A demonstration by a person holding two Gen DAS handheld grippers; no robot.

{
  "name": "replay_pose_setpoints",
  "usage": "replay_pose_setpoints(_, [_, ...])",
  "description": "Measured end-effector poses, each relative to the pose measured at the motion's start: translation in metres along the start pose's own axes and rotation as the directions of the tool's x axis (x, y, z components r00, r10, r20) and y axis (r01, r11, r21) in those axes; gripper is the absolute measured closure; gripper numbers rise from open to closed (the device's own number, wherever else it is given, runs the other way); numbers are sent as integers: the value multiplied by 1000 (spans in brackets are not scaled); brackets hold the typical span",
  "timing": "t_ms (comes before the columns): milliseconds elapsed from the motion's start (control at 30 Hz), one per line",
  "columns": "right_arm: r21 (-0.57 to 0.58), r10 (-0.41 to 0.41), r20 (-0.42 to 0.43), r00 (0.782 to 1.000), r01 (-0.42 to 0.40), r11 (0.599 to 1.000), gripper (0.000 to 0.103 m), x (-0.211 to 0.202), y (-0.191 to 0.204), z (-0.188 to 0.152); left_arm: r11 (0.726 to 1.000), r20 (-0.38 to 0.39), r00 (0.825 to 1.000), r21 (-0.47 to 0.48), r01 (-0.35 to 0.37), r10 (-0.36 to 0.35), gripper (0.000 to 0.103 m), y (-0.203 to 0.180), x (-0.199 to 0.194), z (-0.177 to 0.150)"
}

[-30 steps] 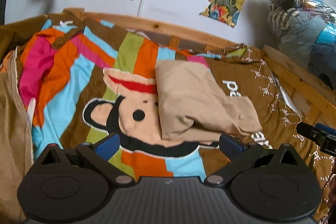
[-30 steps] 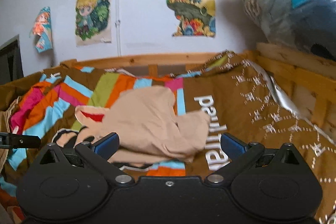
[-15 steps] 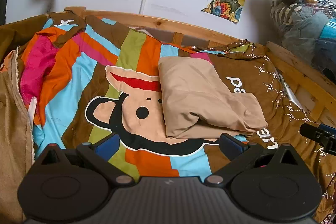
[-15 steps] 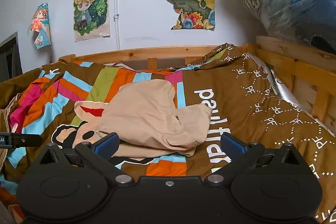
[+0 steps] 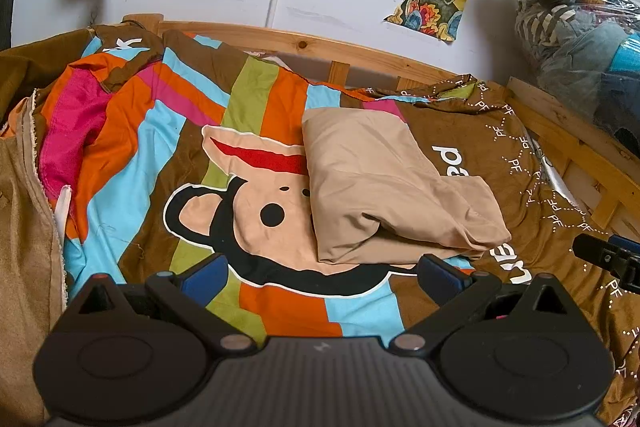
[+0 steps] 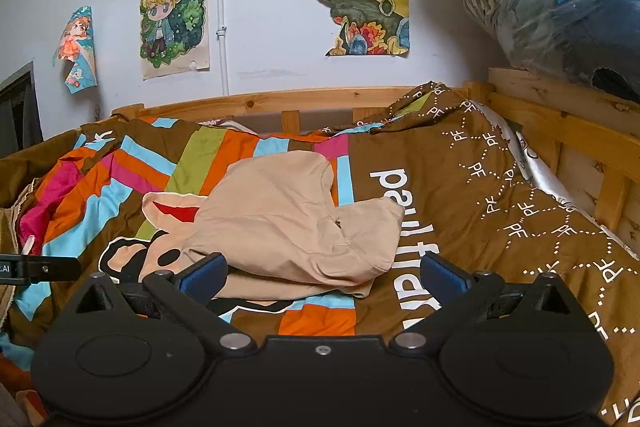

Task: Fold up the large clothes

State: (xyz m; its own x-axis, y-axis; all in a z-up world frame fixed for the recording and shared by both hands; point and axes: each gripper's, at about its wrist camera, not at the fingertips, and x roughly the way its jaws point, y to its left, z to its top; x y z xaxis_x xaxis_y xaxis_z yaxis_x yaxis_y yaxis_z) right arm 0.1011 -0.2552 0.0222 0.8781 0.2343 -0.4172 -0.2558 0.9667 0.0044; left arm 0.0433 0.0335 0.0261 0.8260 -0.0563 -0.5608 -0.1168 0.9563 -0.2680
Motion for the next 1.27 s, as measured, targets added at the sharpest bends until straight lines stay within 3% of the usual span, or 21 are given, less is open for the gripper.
replay_pose_setpoints(667, [1,-1,0,1000,1,1000,1,0,0,0,1000,-5,1000,7,3,-3,1,1,0,1])
replay_pose_setpoints(933, [1,0,-2,1000,0,1000,1,0,1,0,996,-18,998,63,-65,66,1,-4,1,4])
replay_pose_setpoints(1267, [1,1,-6,1000,-1,1000,1,0,3,-1,996,-12,998,68,-63,64,1,-2,0,5])
